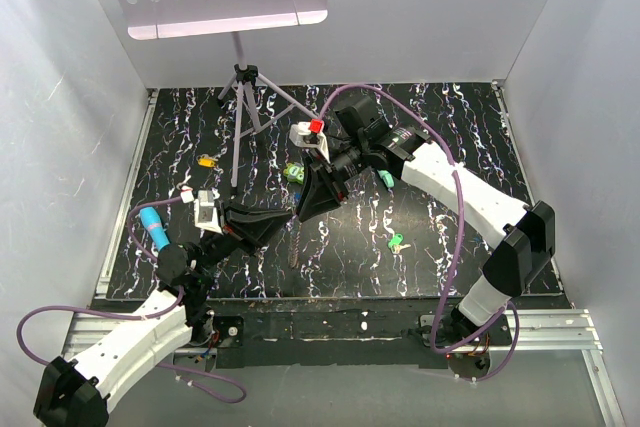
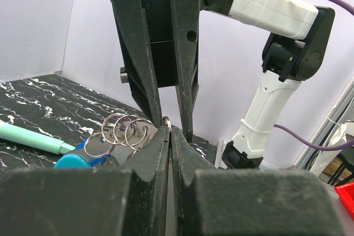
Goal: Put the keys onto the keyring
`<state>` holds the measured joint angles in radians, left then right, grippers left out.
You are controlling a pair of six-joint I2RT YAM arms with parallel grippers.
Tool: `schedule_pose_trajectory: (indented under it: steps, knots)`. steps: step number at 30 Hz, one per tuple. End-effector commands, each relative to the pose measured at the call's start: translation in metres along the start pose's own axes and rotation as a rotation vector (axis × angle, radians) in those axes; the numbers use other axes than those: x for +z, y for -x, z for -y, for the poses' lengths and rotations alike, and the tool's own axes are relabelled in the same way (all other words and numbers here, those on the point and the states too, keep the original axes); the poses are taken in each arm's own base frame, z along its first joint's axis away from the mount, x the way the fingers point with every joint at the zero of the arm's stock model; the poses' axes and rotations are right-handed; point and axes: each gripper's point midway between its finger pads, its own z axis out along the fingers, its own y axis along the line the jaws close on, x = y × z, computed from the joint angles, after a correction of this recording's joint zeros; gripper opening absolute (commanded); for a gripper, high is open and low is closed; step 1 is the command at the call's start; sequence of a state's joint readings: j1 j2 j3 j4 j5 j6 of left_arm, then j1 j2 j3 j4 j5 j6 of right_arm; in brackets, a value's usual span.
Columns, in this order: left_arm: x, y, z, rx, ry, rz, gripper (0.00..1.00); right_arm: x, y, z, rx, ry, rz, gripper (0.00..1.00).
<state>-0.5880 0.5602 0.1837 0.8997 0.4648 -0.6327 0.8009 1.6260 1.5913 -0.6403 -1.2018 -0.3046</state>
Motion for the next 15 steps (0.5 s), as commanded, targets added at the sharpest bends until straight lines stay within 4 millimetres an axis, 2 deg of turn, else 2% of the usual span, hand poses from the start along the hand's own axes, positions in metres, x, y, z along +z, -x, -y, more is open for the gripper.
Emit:
schedule_pose_trajectory:
  steps: [1, 10, 15]
  knots:
    - [0.0001, 0.0061, 0.0043, 0.007, -0.015, 0.027, 0.0, 0.0034, 0.0086, 0.0039, -0.047, -0.021, 0.008, 0.32]
    - [-0.0004, 0.0083, 0.0054, 0.015, -0.017, 0.035, 0.0, 0.003, 0.0083, 0.0101, -0.043, -0.054, 0.003, 0.32]
    - [-0.0006, 0.0082, 0.0046, 0.014, -0.012, 0.036, 0.0, 0.0038, 0.0084, 0.0044, -0.045, -0.02, 0.011, 0.19]
